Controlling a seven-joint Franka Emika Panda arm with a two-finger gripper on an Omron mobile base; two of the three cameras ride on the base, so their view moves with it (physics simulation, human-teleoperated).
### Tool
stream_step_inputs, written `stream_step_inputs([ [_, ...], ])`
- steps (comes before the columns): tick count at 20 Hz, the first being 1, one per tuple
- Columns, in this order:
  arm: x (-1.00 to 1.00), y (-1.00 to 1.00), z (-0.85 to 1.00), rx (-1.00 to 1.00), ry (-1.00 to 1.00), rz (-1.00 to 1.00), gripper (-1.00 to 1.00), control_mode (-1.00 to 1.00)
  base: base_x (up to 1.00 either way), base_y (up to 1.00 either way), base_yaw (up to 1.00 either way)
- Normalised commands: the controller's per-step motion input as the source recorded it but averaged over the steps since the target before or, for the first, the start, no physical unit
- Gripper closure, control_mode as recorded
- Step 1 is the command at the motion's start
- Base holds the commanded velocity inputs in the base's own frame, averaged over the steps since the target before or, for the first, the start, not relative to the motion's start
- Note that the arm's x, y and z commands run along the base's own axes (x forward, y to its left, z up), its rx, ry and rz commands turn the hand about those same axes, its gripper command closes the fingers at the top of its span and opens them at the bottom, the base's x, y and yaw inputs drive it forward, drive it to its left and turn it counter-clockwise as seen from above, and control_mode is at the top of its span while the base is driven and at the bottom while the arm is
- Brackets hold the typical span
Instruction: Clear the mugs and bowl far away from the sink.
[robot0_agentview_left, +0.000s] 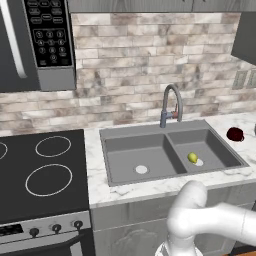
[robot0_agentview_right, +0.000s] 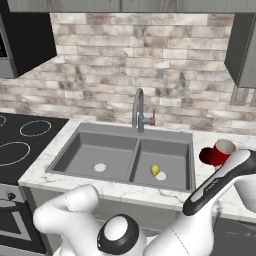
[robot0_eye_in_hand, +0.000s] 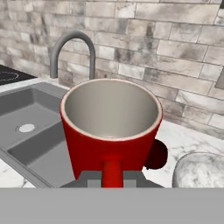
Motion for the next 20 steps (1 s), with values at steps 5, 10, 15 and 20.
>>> stream_step_inputs([
  [5,-0.28,0.82,0.0,-0.09,0.0,0.09,1.0,-1.0,0.0,0.0,0.0],
  [10,-0.3,1.0,0.19,-0.09,0.0,0.02,1.0,-1.0,0.0,0.0,0.0],
  [15,-0.25,1.0,0.54,-0.01,0.0,0.01,1.0,-1.0,0.0,0.0,0.0],
  [20,-0.19,1.0,0.57,0.0,0.0,0.0,1.0,-1.0,0.0,0.0,0.0],
])
